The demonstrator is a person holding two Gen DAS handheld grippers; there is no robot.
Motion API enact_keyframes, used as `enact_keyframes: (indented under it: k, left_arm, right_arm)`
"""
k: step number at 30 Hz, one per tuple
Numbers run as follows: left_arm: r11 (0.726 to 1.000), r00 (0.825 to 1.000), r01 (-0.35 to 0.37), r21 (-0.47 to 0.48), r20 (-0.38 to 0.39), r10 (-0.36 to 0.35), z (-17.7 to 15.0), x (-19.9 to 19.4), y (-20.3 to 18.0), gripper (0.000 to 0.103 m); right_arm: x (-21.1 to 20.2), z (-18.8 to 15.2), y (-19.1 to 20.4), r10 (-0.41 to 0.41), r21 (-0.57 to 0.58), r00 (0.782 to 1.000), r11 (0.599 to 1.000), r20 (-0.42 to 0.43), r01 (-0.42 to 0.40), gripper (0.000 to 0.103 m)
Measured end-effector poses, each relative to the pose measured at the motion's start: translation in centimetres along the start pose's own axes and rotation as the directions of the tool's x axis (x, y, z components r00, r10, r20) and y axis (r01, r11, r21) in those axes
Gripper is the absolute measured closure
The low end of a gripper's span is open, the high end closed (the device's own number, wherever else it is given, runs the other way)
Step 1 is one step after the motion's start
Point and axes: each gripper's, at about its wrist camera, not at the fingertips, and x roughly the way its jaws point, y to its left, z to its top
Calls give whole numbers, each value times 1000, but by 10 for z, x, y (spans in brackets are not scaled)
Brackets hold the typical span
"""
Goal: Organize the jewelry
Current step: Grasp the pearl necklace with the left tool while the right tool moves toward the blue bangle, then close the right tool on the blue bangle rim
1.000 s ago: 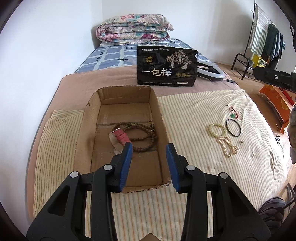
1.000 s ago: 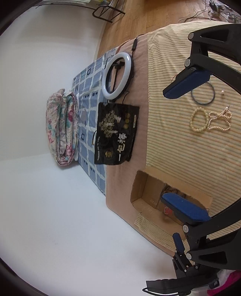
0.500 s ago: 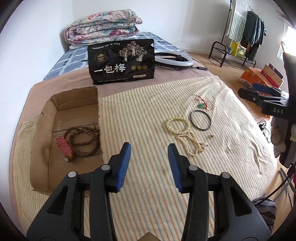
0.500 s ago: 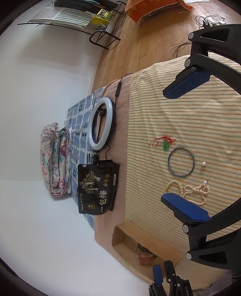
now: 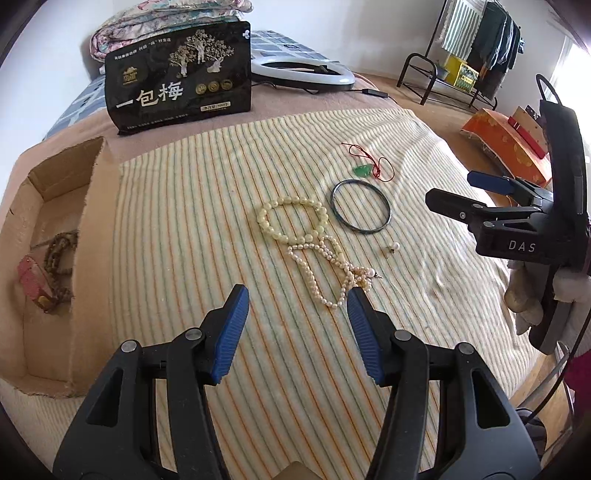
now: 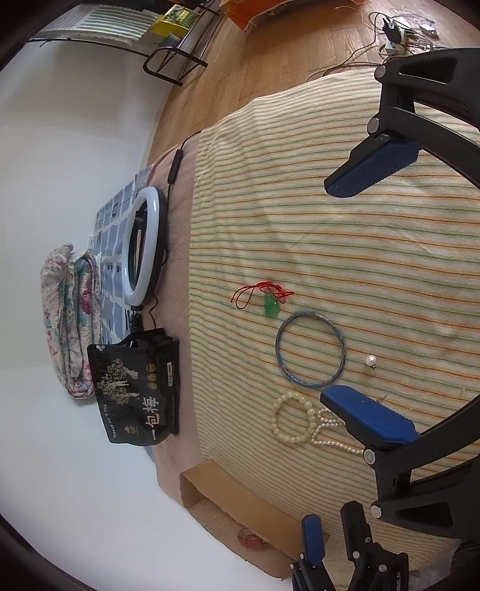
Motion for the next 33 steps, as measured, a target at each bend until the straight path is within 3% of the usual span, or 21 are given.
enact_keyframes:
  k: [13, 20, 24, 28, 33]
  left_arm:
    - [996, 997, 26, -81, -65, -31, 15, 58, -9, 46]
    - [998, 996, -47, -52, -76, 43, 21, 74, -19, 47]
    - [994, 992, -108, -20, -69, 106, 18, 75, -22, 59]
    - [993, 992, -109, -41, -64, 106, 18, 75, -14, 77]
    - [994, 994, -98, -42, -50, 96, 13, 72, -4, 90]
  right_arm:
    - [33, -7, -5, 17, -4, 1000, 1000, -22, -17, 1]
    - [40, -4, -7, 30, -5, 999, 1000, -23, -30, 1]
    - [45, -3, 0, 53, -18, 998, 998, -26, -53, 1]
    - [50, 0, 10, 65, -55, 997, 996, -37, -67, 1]
    - [56, 0, 22, 91, -107, 994, 990, -59, -97, 1]
